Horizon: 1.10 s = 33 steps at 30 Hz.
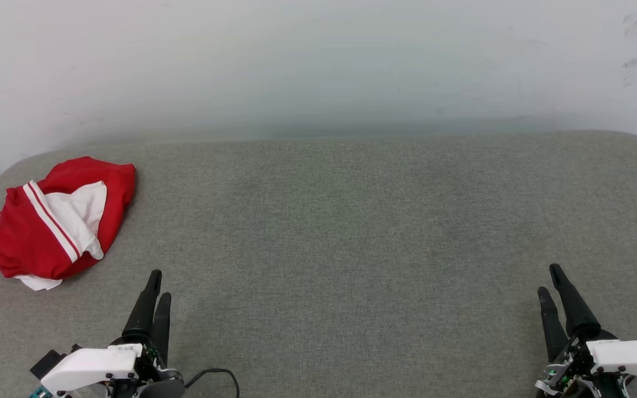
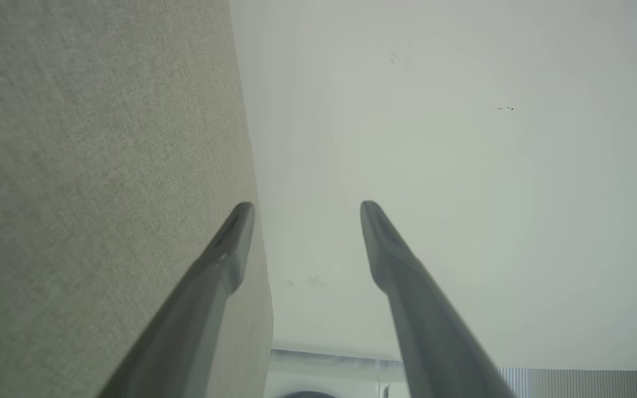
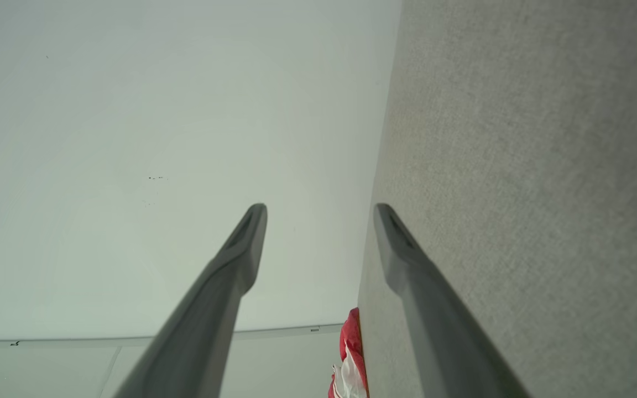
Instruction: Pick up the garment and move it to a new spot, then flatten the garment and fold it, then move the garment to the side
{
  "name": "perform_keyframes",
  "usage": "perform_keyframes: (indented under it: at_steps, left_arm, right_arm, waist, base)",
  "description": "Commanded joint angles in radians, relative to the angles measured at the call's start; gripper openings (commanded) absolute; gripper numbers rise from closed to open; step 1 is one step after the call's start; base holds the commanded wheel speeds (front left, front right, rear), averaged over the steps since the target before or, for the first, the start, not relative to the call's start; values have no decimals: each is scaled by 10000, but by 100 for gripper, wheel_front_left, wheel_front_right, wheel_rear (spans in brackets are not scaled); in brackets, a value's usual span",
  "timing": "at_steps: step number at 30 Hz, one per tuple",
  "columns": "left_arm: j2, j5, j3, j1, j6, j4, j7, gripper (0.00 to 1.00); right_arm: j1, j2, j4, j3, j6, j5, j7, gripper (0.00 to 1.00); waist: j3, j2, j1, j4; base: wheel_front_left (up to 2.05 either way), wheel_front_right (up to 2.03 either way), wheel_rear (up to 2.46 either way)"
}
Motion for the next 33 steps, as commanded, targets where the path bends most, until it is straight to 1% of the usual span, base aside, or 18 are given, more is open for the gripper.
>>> perform_keyframes:
  at_steps: [1, 5, 9, 16, 25, 28, 29, 33]
  left_arm:
    - [15, 138, 9, -143, -2, -333, -135, 100]
    - [17, 721, 115, -94, -2, -514, -332, 100]
    - [18, 1444, 198, -95, 125, -720, -518, 100]
    - [20, 2953, 111, -44, 629, -1237, -827, 100]
    - [23, 4906, -232, 62, 1301, -1785, -1192, 100]
    - [24, 5507, -336, 101, 1458, -1912, -1304, 100]
    - [24, 5507, -336, 101, 1458, -1912, -1304, 100]
    - [25, 6330, -465, 140, 1599, -2040, -1451, 100]
  right_arm:
    - [-164, -2, -239, 44, 2, -166, -135, 100]
    - [-137, -2, -339, 0, 2, -590, -334, 100]
    - [-114, -1, -575, -32, 2, -1449, -522, 100]
    - [-55, 1, -1079, -67, 2, -2979, -835, 100]
    - [40, 3, -1688, 99, 2, -5065, -1201, 100]
    - [71, 3, -1864, 189, 2, -5737, -1316, 100]
    - [71, 3, -1864, 189, 2, -5737, -1316, 100]
    - [126, 4, -2060, 335, 2, -6618, -1465, 100]
  waist:
    - [4, 0, 0, 0]
    - [9, 0, 0, 2]
    - [18, 0, 0, 2]
    - [37, 0, 0, 6]
    - [60, 0, 0, 19]
    - [70, 0, 0, 23]
    - [70, 0, 0, 23]
    - [86, 0, 0, 33]
  base:
    - [0, 0, 0]
    - [0, 0, 0]
    - [0, 0, 0]
    - [0, 0, 0]
    - [0, 0, 0]
    - [0, 0, 0]
    - [0, 0, 0]
    - [0, 0, 0]
